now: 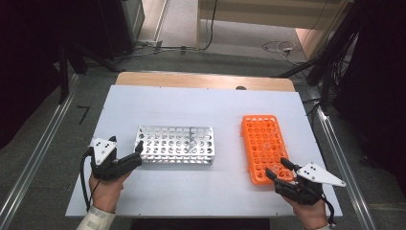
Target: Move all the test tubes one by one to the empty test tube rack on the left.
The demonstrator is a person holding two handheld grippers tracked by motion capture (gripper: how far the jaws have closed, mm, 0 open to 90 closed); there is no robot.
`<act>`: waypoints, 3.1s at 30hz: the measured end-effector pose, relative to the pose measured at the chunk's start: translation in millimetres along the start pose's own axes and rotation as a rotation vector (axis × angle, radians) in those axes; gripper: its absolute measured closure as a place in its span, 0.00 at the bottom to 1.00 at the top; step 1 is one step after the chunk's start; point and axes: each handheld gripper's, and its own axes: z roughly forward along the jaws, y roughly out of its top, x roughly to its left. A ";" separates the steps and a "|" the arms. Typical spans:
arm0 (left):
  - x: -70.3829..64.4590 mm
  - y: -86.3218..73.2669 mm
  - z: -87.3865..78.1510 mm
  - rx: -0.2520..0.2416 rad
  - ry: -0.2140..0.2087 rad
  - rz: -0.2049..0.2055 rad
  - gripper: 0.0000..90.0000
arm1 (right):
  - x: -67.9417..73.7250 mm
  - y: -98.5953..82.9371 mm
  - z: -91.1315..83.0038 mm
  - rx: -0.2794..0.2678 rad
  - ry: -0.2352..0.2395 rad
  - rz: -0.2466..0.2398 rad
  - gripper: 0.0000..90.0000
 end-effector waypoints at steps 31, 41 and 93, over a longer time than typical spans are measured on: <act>1.4 -0.8 -0.3 0.006 0.000 -0.008 0.15 | -2.4 -23.0 24.9 0.120 0.019 -0.035 0.75; 0.6 0.0 -0.4 0.013 -0.003 -0.004 0.12 | -1.1 -20.8 22.7 0.108 0.028 -0.040 0.81; -70.5 -1.0 -5.2 0.051 -0.274 0.100 0.15 | 90.7 44.1 71.7 0.100 0.310 -0.151 0.81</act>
